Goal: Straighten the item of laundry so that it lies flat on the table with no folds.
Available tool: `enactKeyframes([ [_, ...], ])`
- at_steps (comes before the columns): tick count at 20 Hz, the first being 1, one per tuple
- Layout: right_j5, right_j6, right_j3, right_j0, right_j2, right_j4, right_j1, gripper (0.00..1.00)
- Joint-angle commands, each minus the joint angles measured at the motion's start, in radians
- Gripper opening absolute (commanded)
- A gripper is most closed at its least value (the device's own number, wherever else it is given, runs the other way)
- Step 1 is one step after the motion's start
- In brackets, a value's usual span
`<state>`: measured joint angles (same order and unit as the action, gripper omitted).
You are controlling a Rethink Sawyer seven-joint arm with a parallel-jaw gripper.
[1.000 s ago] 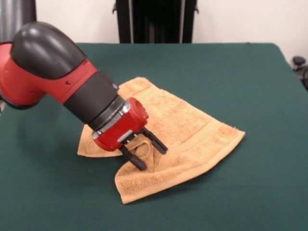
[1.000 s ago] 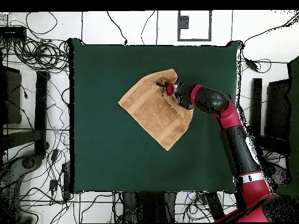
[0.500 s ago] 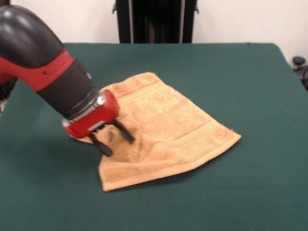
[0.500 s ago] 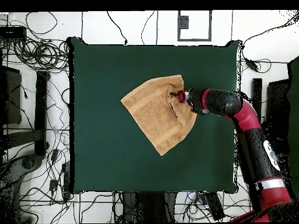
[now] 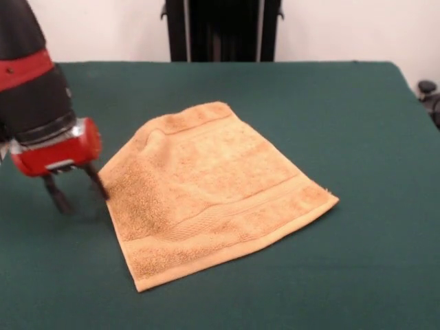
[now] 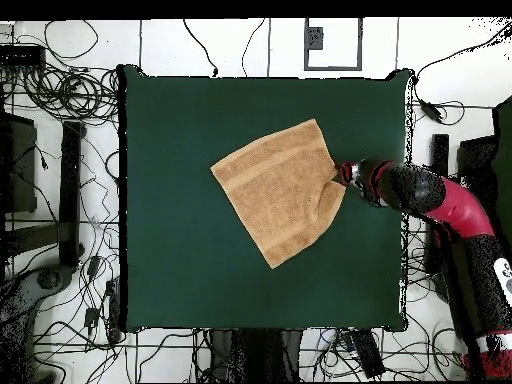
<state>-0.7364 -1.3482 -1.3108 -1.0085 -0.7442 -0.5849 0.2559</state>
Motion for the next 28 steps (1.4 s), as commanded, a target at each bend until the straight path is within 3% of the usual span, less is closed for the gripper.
enactKeyframes([
  [1,0.010,-0.155,-0.041,0.086,0.138,-0.007,0.012,1.00],
  [10,-0.021,-0.074,0.029,0.094,0.133,0.034,-0.049,1.00],
  [14,-0.226,-0.093,0.017,0.085,0.130,0.167,-0.085,1.00],
  [22,-0.318,-0.072,0.045,0.101,0.155,0.259,-0.129,1.00],
  [28,-0.331,-0.057,0.066,0.111,0.165,0.279,-0.146,1.00],
])
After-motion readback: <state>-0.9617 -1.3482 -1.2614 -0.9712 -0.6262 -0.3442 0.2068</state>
